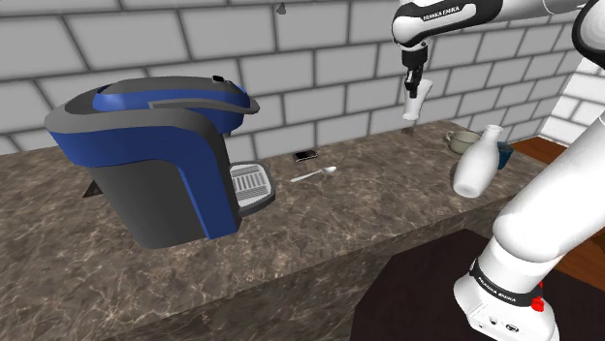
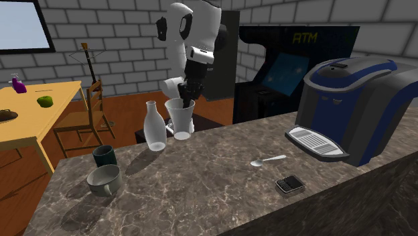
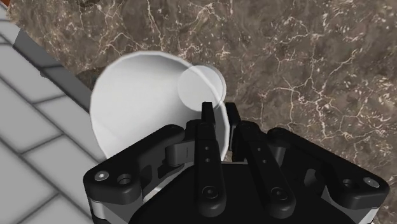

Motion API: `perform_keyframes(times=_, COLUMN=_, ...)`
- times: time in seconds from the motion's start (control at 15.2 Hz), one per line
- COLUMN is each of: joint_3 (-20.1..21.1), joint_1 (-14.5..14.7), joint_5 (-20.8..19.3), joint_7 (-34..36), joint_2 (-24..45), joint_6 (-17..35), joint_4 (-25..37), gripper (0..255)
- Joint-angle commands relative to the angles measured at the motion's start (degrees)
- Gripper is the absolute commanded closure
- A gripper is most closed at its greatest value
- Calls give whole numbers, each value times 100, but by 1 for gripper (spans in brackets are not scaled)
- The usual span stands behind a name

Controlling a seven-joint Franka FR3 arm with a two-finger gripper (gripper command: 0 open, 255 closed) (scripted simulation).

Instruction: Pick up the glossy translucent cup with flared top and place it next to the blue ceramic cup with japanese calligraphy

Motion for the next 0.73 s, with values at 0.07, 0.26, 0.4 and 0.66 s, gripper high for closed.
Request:
perform_keyframes(times=0.07, joint_3=-234, joint_1=-174, joint_5=-67, joint_7=-372, joint_2=-183, joint_6=121, joint_4=-174, gripper=255)
perform_keyframes(times=0.26, joint_3=-480, joint_1=-344, joint_5=-123, joint_7=-743, joint_2=-297, joint_6=251, joint_4=-291, gripper=255)
perform_keyframes(times=0.4, joint_3=-651, joint_1=-455, joint_5=-152, joint_7=-1000, joint_2=-344, joint_6=337, joint_4=-336, gripper=255)
perform_keyframes(times=0.66, joint_3=-1011, joint_1=-672, joint_5=-177, joint_7=-1537, joint_2=-365, joint_6=509, joint_4=-349, gripper=255)
